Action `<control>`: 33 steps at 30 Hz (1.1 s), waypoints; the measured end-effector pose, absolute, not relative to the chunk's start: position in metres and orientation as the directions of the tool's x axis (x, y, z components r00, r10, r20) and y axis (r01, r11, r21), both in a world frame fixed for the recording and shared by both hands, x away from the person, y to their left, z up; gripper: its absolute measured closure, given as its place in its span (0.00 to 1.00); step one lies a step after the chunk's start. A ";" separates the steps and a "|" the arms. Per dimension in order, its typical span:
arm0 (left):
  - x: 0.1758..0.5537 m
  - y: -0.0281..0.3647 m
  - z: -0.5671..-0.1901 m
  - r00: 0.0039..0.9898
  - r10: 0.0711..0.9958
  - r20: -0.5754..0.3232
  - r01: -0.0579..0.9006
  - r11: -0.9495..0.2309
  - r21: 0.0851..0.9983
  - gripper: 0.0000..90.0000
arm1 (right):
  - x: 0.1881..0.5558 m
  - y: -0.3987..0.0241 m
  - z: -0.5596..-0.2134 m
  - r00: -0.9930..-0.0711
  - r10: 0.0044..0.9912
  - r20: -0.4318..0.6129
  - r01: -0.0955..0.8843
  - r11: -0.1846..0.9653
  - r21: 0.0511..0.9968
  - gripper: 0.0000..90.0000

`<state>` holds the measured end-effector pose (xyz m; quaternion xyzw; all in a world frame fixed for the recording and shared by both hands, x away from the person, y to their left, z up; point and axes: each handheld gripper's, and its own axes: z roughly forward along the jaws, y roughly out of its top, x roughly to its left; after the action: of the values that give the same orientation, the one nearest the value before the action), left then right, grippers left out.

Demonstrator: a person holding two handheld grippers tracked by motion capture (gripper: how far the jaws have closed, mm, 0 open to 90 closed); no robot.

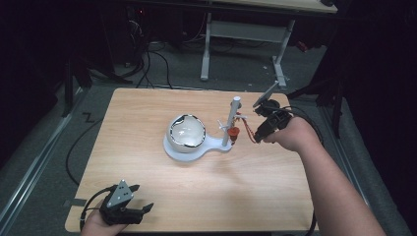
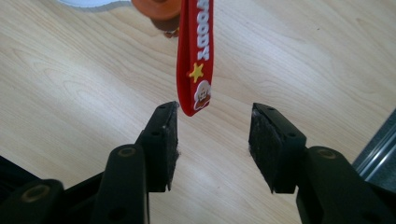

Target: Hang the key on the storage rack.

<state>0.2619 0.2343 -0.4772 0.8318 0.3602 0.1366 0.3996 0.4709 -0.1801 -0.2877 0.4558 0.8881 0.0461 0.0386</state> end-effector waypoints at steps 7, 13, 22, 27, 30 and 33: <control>0.262 0.235 -0.478 0.701 0.710 -0.063 0.492 -0.418 0.763 0.23 | 0.453 -0.198 -0.312 -0.582 0.813 -0.003 0.805 0.577 0.138 0.52; 0.262 0.233 -0.478 0.703 0.709 -0.061 0.494 -0.424 0.759 0.23 | 0.430 -0.223 -0.345 -0.549 0.835 -0.013 0.817 0.541 0.199 0.45; 0.262 0.233 -0.479 0.701 0.710 -0.060 0.495 -0.425 0.757 0.23 | 0.383 -0.238 -0.388 -0.504 0.856 -0.115 0.745 0.498 0.443 0.39; 0.263 0.233 -0.479 0.701 0.711 -0.059 0.495 -0.425 0.758 0.23 | 0.350 -0.239 -0.419 -0.467 0.881 -0.077 0.706 0.424 0.567 0.37; 0.264 0.234 -0.479 0.697 0.714 -0.058 0.493 -0.419 0.763 0.23 | 0.334 -0.240 -0.438 -0.454 0.888 -0.067 0.683 0.396 0.613 0.35; 0.264 0.235 -0.477 0.691 0.720 -0.057 0.490 -0.409 0.770 0.23 | 0.322 -0.245 -0.455 -0.455 0.887 -0.084 0.654 0.396 0.644 0.33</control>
<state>0.2644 0.2345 -0.4774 0.8270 0.3658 0.1433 0.4022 0.3218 -0.2451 -0.4547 0.4768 0.8079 0.2731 0.2128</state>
